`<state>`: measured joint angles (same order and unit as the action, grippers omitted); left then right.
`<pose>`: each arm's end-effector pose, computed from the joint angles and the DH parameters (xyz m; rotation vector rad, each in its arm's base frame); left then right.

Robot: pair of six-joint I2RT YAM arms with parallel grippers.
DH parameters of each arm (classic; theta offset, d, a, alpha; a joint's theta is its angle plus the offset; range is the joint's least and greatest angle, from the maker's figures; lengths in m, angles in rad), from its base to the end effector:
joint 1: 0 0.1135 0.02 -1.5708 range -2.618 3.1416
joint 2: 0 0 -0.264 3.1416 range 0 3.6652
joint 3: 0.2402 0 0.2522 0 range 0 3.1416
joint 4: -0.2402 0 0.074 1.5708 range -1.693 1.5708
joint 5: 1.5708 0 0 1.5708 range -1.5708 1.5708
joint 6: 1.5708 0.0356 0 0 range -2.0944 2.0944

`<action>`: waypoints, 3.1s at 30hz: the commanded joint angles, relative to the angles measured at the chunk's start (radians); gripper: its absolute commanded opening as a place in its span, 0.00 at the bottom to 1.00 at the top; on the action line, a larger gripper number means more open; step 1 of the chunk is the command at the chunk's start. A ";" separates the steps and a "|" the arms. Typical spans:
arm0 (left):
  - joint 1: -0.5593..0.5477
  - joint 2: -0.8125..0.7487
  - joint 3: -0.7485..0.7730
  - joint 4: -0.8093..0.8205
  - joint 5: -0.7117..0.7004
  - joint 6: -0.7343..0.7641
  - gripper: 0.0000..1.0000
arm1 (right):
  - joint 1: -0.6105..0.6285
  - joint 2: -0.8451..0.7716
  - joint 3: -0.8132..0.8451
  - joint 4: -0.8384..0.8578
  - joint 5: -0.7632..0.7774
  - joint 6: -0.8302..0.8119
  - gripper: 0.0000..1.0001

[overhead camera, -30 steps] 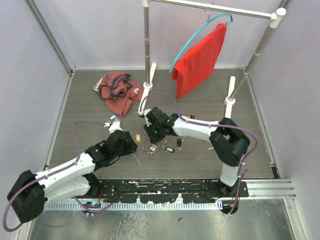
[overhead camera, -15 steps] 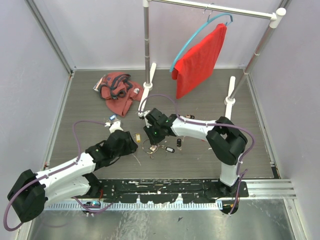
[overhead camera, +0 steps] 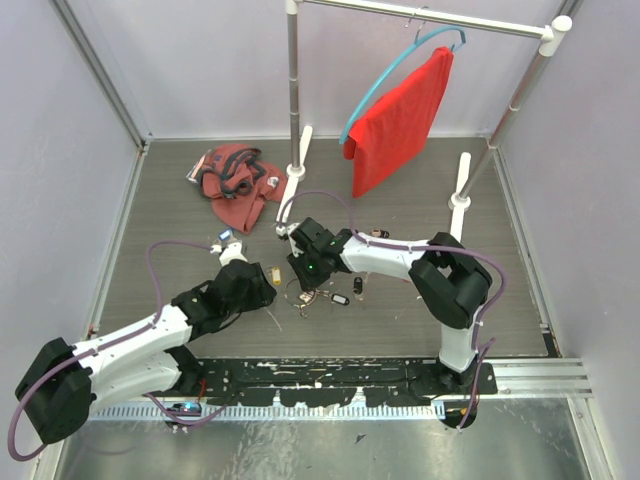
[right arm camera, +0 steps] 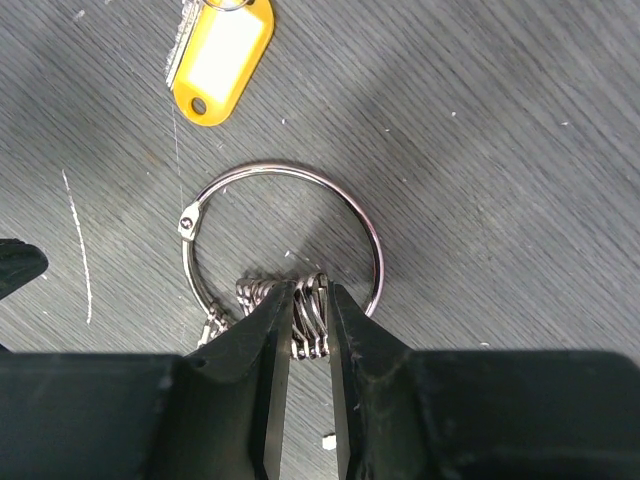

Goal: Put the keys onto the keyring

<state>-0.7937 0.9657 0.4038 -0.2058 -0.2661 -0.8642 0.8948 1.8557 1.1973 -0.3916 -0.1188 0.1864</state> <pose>0.1378 -0.1268 0.1756 -0.2173 2.3550 -0.5256 0.2339 0.2983 0.1696 -0.9801 2.5266 0.5097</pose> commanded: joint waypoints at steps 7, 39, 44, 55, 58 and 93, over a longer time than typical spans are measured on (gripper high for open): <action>0.004 0.001 0.008 0.027 -0.002 0.017 0.54 | 0.005 0.011 0.036 0.014 -0.037 -0.006 0.22; 0.005 -0.332 0.047 0.123 -0.003 0.209 0.59 | -0.001 -0.408 -0.028 0.116 -0.039 -0.104 0.01; 0.005 -0.413 0.073 0.259 0.091 0.363 0.60 | -0.003 -0.530 -0.038 0.172 -0.041 -0.115 0.01; 0.006 -0.237 0.282 0.432 0.319 0.528 0.70 | -0.003 -0.710 0.010 0.304 0.042 0.005 0.01; 0.006 -0.165 0.357 0.456 0.377 0.548 0.71 | -0.004 -0.740 0.030 0.313 0.096 0.035 0.01; -0.012 0.046 0.477 0.635 0.561 0.482 0.38 | -0.004 -0.868 0.016 0.381 0.134 0.137 0.01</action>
<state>-0.8013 1.0111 0.8474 0.3847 0.2798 -0.3801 0.8936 1.0161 1.1717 -0.0902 0.0242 0.3077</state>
